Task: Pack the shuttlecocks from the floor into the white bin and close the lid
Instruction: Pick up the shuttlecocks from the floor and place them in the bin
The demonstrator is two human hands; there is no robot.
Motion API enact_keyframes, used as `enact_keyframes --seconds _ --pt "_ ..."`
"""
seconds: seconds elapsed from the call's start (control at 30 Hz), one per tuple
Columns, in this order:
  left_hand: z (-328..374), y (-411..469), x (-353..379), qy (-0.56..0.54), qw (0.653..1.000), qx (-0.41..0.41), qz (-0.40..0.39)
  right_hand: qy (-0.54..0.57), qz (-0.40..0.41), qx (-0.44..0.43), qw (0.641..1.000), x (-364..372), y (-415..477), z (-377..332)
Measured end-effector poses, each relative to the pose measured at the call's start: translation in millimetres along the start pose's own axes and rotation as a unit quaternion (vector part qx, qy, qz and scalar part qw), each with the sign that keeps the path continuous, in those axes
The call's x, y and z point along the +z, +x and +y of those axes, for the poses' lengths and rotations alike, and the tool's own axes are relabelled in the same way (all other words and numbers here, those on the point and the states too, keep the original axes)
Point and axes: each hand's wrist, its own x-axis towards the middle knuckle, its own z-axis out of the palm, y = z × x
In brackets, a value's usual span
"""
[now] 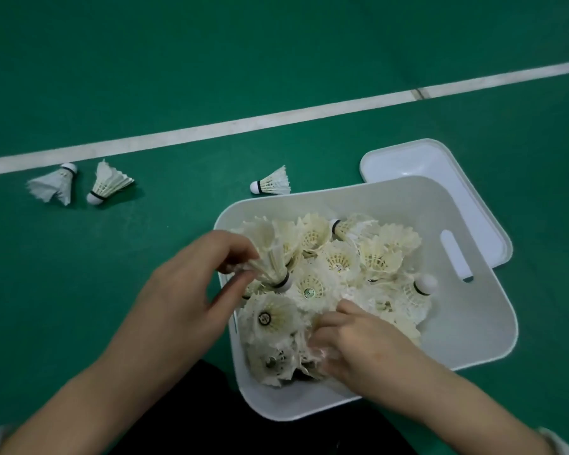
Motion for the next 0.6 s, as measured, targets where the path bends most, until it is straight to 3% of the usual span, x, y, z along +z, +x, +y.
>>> enact_keyframes --seconds 0.2,0.33,0.5,0.6 --pt "-7.2 7.2 7.5 0.001 0.996 0.084 -0.036 0.161 0.208 0.027 0.964 -51.5 -1.2 -18.2" --pt "-2.3 10.8 13.5 0.007 0.990 0.133 -0.040 0.043 0.162 0.014 0.986 -51.8 22.7 -20.8" --pt "-3.9 13.5 6.2 0.015 0.988 0.155 -0.003 0.021 0.220 0.047 0.974 -68.7 25.3 -11.2" --pt "-14.6 15.1 -10.9 0.017 0.996 0.081 0.015 0.034 0.250 0.106 0.962 -81.7 26.2 2.0"
